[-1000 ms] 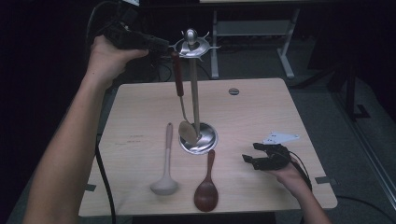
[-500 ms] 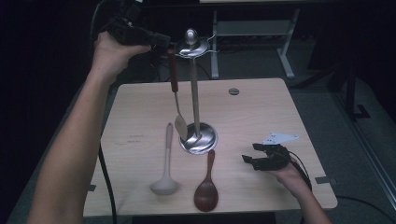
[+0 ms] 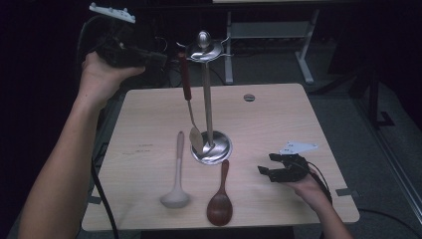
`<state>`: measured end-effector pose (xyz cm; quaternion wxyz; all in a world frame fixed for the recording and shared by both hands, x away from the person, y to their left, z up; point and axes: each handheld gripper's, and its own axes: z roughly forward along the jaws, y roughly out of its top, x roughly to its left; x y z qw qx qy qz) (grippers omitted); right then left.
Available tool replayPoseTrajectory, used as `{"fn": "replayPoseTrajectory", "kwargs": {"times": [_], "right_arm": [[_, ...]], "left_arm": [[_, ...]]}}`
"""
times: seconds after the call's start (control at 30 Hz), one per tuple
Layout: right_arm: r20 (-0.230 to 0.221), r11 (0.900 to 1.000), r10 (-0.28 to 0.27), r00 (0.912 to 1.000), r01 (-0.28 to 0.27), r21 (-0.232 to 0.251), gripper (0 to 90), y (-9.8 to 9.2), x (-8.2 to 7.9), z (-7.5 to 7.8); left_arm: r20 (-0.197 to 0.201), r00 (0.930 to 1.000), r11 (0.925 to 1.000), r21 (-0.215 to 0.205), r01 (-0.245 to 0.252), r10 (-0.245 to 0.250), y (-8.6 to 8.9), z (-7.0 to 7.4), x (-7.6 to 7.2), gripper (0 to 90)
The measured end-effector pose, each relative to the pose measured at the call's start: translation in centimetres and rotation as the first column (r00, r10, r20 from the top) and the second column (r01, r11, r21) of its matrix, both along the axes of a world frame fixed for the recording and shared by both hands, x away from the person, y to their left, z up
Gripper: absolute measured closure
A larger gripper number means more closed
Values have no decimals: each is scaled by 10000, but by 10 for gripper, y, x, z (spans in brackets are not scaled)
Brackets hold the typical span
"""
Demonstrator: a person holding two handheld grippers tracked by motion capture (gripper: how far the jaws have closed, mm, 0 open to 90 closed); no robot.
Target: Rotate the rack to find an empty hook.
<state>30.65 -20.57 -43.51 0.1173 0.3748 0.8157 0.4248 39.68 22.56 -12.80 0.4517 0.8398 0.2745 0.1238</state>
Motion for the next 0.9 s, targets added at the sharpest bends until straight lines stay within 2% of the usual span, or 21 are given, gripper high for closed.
{"fn": "replayPoseTrajectory", "kwargs": {"times": [0.23, 0.47, 0.7, 0.9], "right_arm": [[-70, 10000, -26, 10000, 26, -24, 321, 1, -1, 0], [-157, 10000, 23, 9999, -24, -15, 326, 1, 0, -1], [-155, 10000, -38, 9999, 38, -10, 324, -1, -3, -1], [-269, 9999, -129, 9996, 128, -18, 317, -7, -14, -5]], "left_arm": [[-27, 9999, 9997, 210, 120, -119, 8, -26, -23, 900], [-270, 9993, 9983, 505, 290, -277, 5, -64, -42, 900], [-692, 9971, 9977, 581, 359, -318, 5, -104, -57, 900], [-1115, 9936, 9988, 423, 241, -193, 9, -139, -68, 900]]}}
